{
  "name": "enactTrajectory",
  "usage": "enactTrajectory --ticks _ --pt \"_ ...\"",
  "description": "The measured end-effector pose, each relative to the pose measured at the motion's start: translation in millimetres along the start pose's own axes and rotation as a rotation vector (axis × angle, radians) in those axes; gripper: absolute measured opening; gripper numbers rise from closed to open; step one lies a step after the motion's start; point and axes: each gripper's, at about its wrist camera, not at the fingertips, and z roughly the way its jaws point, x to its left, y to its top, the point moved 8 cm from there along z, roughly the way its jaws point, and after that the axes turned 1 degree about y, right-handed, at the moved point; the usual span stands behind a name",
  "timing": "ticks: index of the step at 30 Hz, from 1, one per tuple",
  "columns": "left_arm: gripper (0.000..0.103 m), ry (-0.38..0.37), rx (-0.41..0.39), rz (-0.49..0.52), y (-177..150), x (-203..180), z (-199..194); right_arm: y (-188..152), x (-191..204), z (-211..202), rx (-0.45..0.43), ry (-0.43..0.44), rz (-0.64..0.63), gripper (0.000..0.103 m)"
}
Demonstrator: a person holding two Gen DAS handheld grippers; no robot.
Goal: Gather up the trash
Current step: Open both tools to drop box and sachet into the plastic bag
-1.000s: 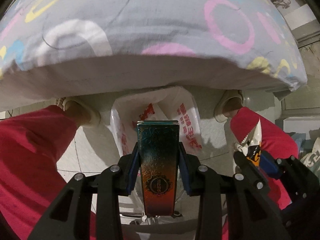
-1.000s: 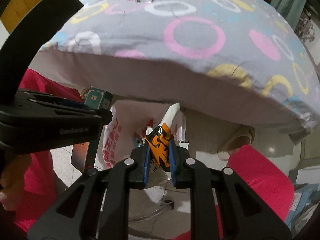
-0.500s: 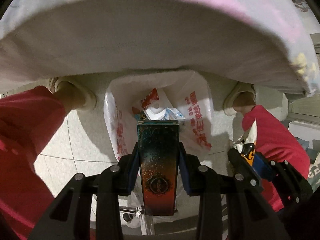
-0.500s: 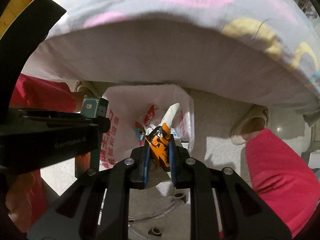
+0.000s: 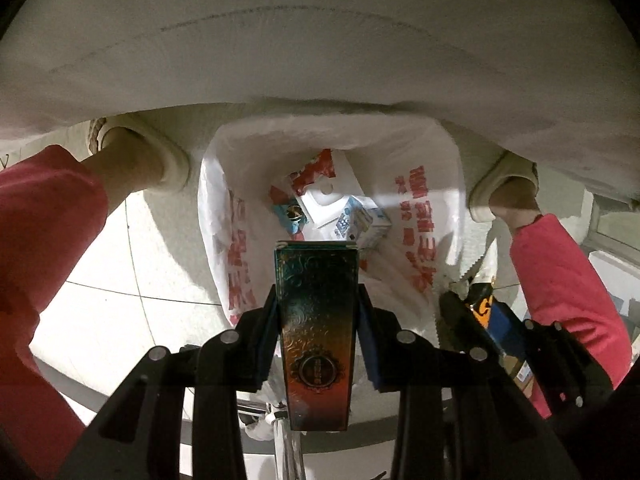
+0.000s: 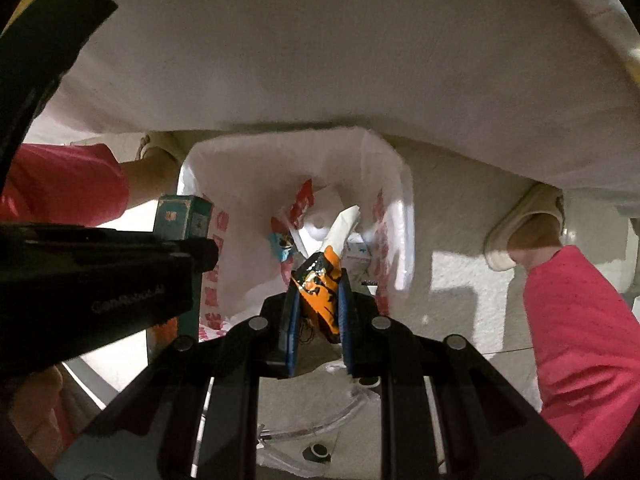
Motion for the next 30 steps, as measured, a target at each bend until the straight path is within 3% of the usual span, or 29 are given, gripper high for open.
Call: enactTrajectory --ticks 14,15,17,18,19,27,30 --pt "0.036 0.020 0.098 -0.075 11 9 39 0 3 55 0.121 0.064 0.007 0.019" --pt "0.038 0.019 0.111 -0.080 11 11 42 -1 5 54 0.124 0.081 0.012 0.020" --pt "0.045 0.015 0.127 -0.099 11 13 45 0 5 55 0.121 0.089 0.014 0.043" --pt "0.053 0.018 0.129 -0.107 11 15 46 1 4 55 0.115 0.078 0.009 0.047" --pt "0.055 0.030 0.125 -0.117 11 19 46 1 4 56 0.111 0.068 0.005 0.050" --pt "0.060 0.081 0.105 -0.082 2 21 29 -4 6 38 0.105 0.071 0.006 0.050" --pt "0.060 0.116 0.067 -0.033 -7 20 7 -8 7 12 0.069 0.074 0.004 0.057"
